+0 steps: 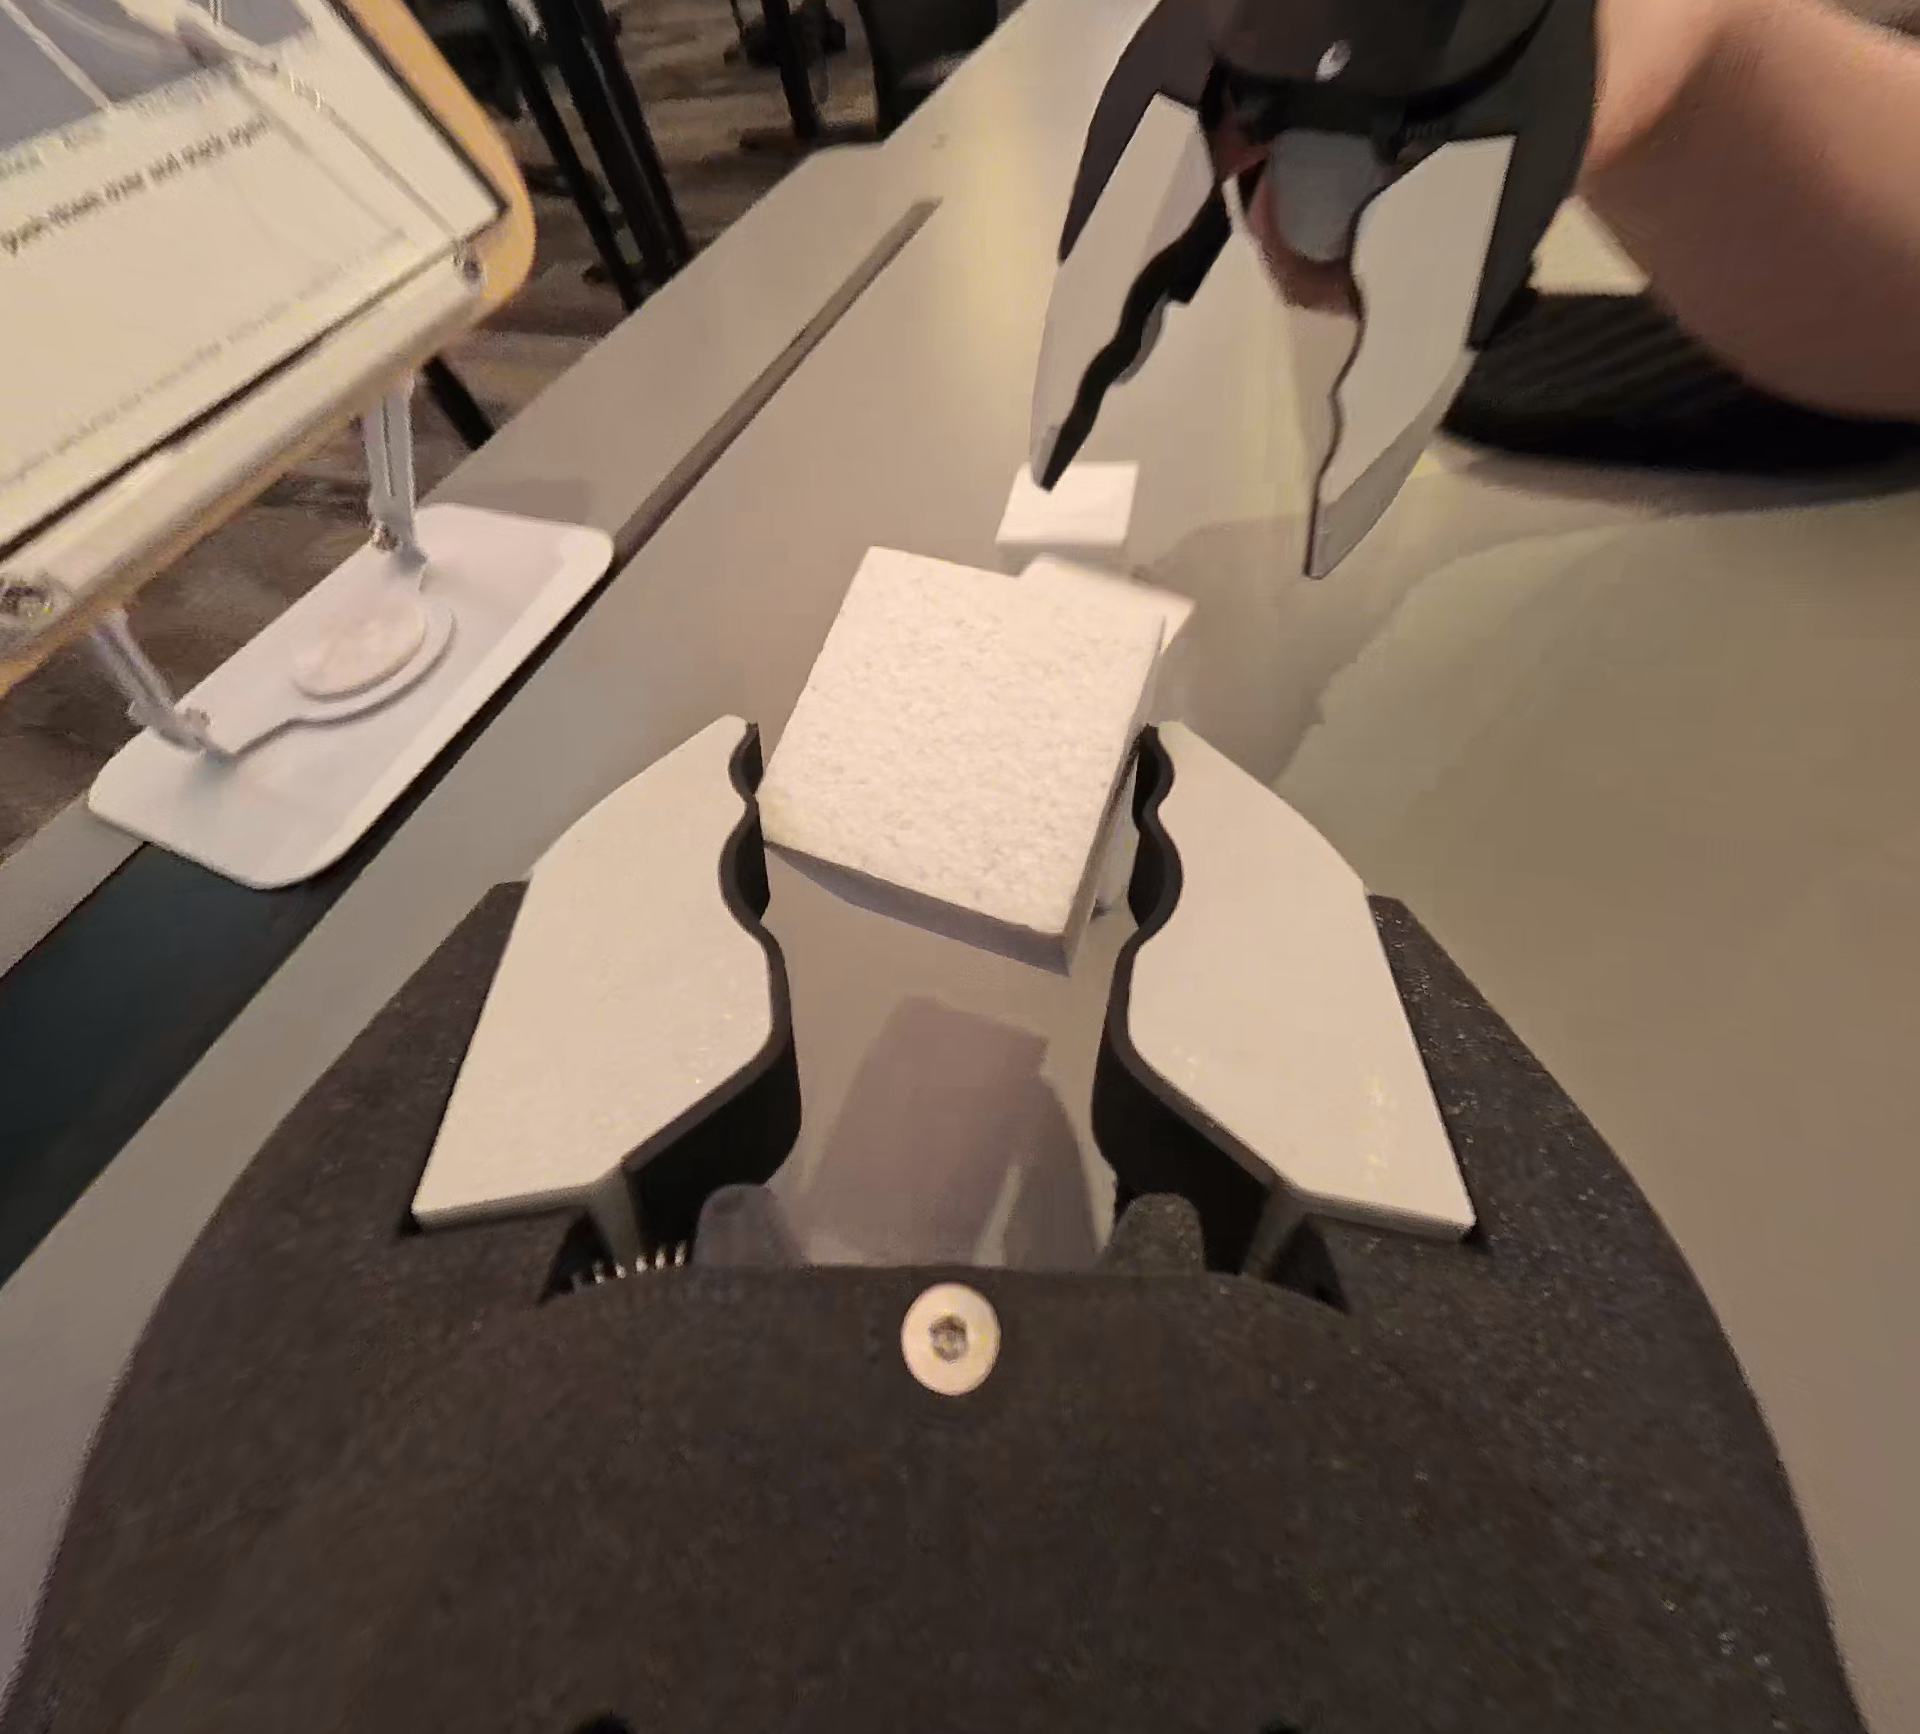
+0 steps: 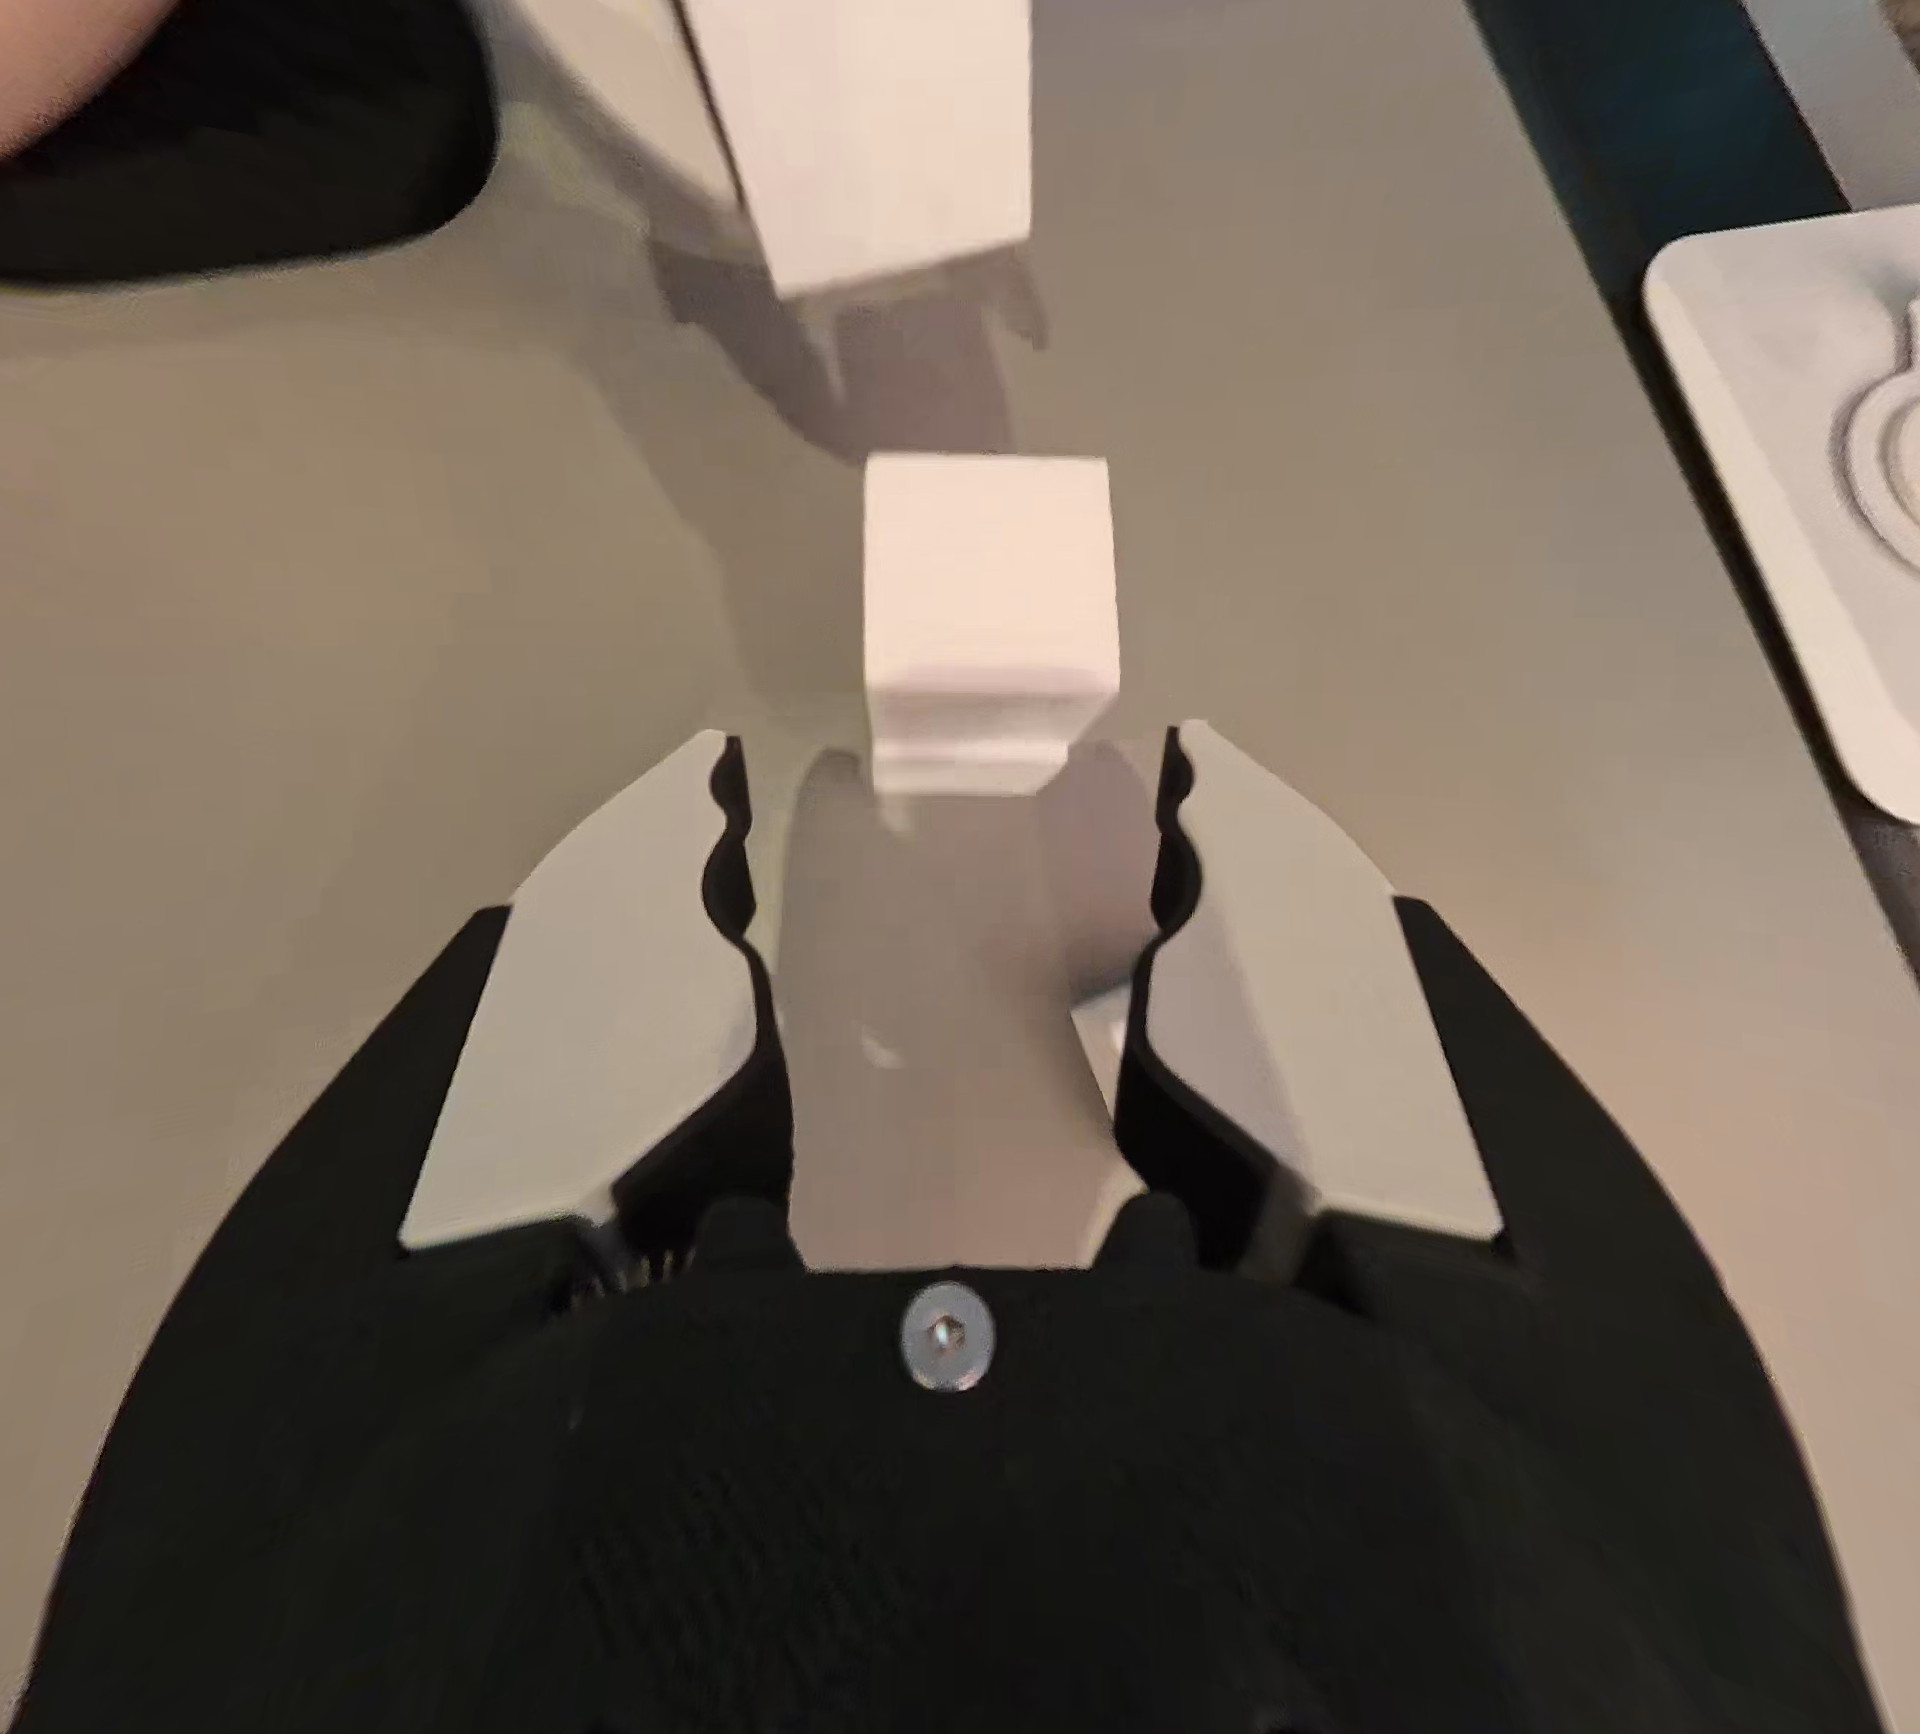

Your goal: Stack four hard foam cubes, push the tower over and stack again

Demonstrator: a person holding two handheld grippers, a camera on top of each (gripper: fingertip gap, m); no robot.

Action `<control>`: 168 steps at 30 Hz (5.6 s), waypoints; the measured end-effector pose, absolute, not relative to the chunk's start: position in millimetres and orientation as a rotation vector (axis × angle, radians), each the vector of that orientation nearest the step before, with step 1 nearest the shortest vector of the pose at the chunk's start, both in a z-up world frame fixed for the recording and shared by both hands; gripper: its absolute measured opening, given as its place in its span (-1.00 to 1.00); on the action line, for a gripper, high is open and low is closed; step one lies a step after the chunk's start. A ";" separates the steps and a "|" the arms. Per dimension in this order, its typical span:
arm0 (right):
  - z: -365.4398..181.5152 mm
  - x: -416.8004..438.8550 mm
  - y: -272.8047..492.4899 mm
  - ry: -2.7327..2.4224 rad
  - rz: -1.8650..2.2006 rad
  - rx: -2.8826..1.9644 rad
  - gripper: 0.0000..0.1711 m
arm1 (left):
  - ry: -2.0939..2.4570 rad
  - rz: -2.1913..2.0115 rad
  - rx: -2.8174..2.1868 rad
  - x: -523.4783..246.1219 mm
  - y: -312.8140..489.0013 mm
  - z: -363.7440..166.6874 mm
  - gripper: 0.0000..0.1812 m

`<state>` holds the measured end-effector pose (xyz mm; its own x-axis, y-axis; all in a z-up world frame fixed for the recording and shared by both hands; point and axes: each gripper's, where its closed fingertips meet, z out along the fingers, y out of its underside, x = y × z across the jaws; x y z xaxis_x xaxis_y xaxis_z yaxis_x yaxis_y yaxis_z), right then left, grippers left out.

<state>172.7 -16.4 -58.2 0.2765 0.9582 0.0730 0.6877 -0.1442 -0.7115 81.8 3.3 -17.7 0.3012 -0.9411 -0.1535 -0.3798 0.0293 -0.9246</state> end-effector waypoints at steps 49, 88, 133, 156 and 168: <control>55.8 159.9 5.8 -1.061 0.739 -1.783 -0.28 | 1.406 -0.686 -1.781 94.5 -11.6 -107.5 0.08; 37.5 464.6 52.7 -0.483 0.248 -2.133 -0.20 | 0.903 -0.250 -2.240 23.8 31.8 -119.9 -1.00; 7.6 522.6 28.0 -0.514 0.326 -2.177 -0.23 | 1.034 -0.056 -1.898 160.7 15.9 -47.6 -0.95; -48.3 402.3 33.3 -1.094 0.784 -1.764 -0.01 | 1.242 -0.586 -1.795 149.9 7.2 -113.1 0.05; -138.6 365.2 38.2 -1.278 0.684 -2.008 0.13 | 1.385 -0.491 -1.783 157.6 6.8 -142.2 -0.19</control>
<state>365.2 38.2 -138.6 0.3879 0.9181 -0.0812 0.5771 -0.3106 -0.7553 157.6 6.8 -142.2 0.3226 -0.9314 -0.1684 -0.6177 -0.0724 -0.7831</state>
